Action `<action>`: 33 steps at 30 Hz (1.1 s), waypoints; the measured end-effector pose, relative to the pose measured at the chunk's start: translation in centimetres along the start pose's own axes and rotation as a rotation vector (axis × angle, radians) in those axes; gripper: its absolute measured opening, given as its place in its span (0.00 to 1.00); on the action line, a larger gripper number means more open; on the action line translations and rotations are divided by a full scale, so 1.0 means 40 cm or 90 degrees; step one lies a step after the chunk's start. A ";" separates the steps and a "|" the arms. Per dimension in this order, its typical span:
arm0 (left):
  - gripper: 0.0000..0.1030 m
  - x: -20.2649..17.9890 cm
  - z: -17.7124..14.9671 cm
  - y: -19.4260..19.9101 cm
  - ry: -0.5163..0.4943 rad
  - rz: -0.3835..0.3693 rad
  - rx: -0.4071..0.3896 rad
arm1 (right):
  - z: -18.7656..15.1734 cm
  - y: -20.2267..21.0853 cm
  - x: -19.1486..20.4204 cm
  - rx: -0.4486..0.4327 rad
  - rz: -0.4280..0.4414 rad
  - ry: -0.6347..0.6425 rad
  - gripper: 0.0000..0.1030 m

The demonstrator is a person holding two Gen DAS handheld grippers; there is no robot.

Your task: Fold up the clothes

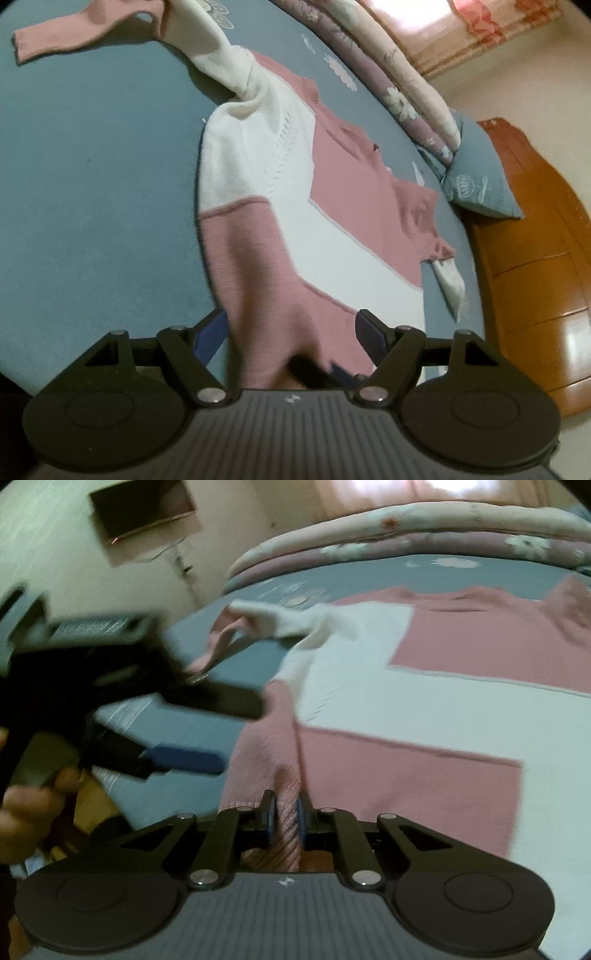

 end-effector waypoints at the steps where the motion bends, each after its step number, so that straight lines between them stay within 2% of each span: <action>1: 0.73 0.007 0.003 -0.001 0.010 -0.001 -0.002 | 0.002 0.003 -0.021 0.002 -0.008 -0.017 0.14; 6: 0.73 0.028 0.002 -0.036 0.045 -0.020 0.004 | 0.003 -0.003 -0.090 0.002 -0.019 -0.083 0.15; 8: 0.73 0.026 -0.002 -0.058 0.048 -0.033 0.009 | 0.003 0.001 -0.105 0.000 -0.032 -0.088 0.13; 11: 0.73 0.018 -0.007 -0.091 0.049 -0.054 0.008 | -0.007 -0.001 -0.128 0.003 -0.013 -0.123 0.12; 18: 0.71 0.011 -0.003 -0.126 0.054 -0.104 -0.011 | -0.003 -0.001 -0.134 0.005 -0.011 -0.125 0.13; 23: 0.71 0.008 0.008 -0.105 0.059 -0.181 -0.047 | 0.001 0.013 -0.132 0.001 -0.023 -0.121 0.18; 26: 0.71 0.001 0.004 -0.113 0.047 -0.203 -0.051 | -0.003 0.013 -0.136 0.003 -0.022 -0.125 0.20; 29: 0.71 0.002 0.001 -0.128 0.031 -0.203 -0.055 | -0.004 0.014 -0.138 0.003 -0.018 -0.128 0.20; 31: 0.71 0.010 0.001 -0.134 0.018 -0.158 -0.058 | -0.007 0.019 -0.140 0.003 -0.015 -0.130 0.21; 33: 0.68 0.013 -0.001 -0.131 0.004 -0.153 -0.066 | -0.008 0.022 -0.141 0.003 -0.013 -0.130 0.22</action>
Point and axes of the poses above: each gripper's, at about its wrist camera, not at the fingertips, and y roughly against the way its jaws point, x to its left, z to its top, the point moved 3 cm from there along -y, roughly the way its jaws point, and after that the axes turned 1 degree about y, right-handed, at the moved point
